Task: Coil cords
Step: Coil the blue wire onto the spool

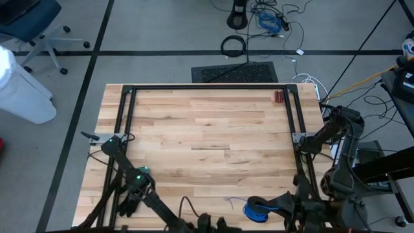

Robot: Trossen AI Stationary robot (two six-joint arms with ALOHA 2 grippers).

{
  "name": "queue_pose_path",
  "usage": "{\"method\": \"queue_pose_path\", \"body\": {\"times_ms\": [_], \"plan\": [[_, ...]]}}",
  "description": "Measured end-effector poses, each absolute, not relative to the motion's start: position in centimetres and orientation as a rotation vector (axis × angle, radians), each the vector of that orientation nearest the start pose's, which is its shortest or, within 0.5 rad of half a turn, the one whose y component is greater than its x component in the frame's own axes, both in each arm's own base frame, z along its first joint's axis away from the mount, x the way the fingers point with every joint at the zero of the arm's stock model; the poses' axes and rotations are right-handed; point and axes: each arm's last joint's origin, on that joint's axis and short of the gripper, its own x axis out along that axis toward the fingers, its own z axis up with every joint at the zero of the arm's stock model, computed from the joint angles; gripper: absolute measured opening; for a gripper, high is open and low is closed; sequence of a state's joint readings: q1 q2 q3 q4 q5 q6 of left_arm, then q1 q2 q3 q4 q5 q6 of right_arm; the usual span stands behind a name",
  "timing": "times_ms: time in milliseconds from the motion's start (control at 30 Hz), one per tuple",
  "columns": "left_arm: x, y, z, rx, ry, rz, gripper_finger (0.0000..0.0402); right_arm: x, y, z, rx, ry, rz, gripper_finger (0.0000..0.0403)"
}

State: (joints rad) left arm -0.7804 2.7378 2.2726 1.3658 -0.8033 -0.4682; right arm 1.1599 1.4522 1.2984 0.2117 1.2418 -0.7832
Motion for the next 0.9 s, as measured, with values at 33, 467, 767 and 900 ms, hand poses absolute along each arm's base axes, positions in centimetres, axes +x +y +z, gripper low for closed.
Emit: {"method": "queue_pose_path", "body": {"times_ms": [33, 467, 767, 900], "plan": [[41.5, -38.0, 21.9, -1.104, -0.657, -0.132, 0.0175, 15.0, 28.1, 39.0, -0.743, 0.021, -0.089, 0.0], [42.3, -35.6, 22.8, -1.167, -0.781, -0.123, 0.0175, 11.9, 29.5, 38.7, -0.823, -0.006, 0.021, 0.0], [43.0, -34.6, 22.8, -1.108, -0.796, -0.084, 0.0175, 10.8, 30.4, 38.2, -0.785, -0.017, 0.063, 0.0], [43.3, -34.2, 22.9, -1.09, -0.809, -0.069, 0.0175, 10.7, 30.6, 38.1, -0.745, -0.032, 0.111, 0.0]]}}
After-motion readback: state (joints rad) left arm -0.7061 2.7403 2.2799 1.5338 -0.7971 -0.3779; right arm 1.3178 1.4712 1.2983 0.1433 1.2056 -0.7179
